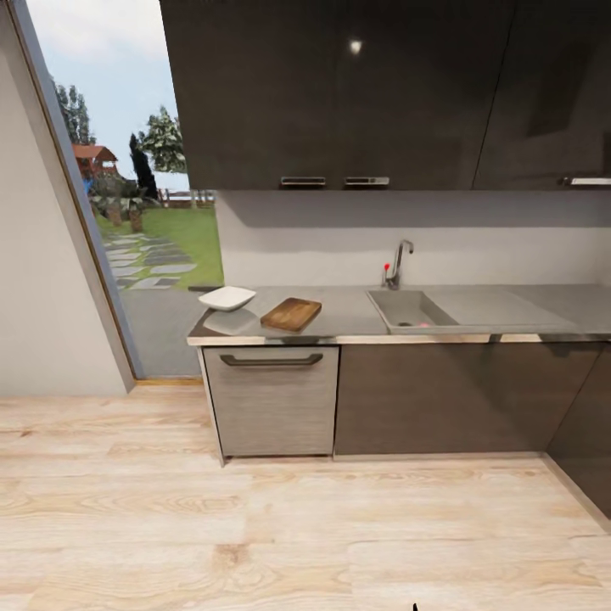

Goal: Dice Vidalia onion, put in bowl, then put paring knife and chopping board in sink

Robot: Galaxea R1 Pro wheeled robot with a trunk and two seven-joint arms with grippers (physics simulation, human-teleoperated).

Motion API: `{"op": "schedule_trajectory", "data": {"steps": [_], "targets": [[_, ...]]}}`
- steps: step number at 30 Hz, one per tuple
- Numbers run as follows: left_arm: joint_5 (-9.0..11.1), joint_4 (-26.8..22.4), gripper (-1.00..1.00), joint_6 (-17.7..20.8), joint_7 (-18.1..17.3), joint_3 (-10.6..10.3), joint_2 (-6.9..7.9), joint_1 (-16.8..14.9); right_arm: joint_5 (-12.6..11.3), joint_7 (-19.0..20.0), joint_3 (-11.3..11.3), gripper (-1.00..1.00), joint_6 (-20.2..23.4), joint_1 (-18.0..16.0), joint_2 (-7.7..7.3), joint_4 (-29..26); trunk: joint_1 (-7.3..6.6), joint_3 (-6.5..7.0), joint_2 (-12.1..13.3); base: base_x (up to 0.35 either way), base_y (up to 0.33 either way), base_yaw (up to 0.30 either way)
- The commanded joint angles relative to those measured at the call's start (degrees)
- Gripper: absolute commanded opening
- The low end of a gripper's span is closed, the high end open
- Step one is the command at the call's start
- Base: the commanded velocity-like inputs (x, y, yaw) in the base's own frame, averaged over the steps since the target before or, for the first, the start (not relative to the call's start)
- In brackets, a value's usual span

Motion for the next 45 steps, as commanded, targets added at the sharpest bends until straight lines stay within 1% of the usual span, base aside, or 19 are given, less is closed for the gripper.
{"op": "schedule_trajectory", "data": {"steps": [1, 45], "targets": [[0.1, -0.1, 1.00, -0.1, 0.0, 0.0, 0.00, 0.0, 0.0, -0.2, 0.0, 1.00, -0.1, 0.0, 0.00, 0.0, -0.22, 0.14, 0.4, 0.000, 0.000, 0.000], [0.1, -0.1, 1.00, -0.1, 0.0, 0.0, 0.00, 0.0, 0.1, -0.2, 0.1, 1.00, -0.2, 0.0, 0.04, 0.0, -9.89, 8.04, 18.0, 0.000, 0.000, 0.000]]}}
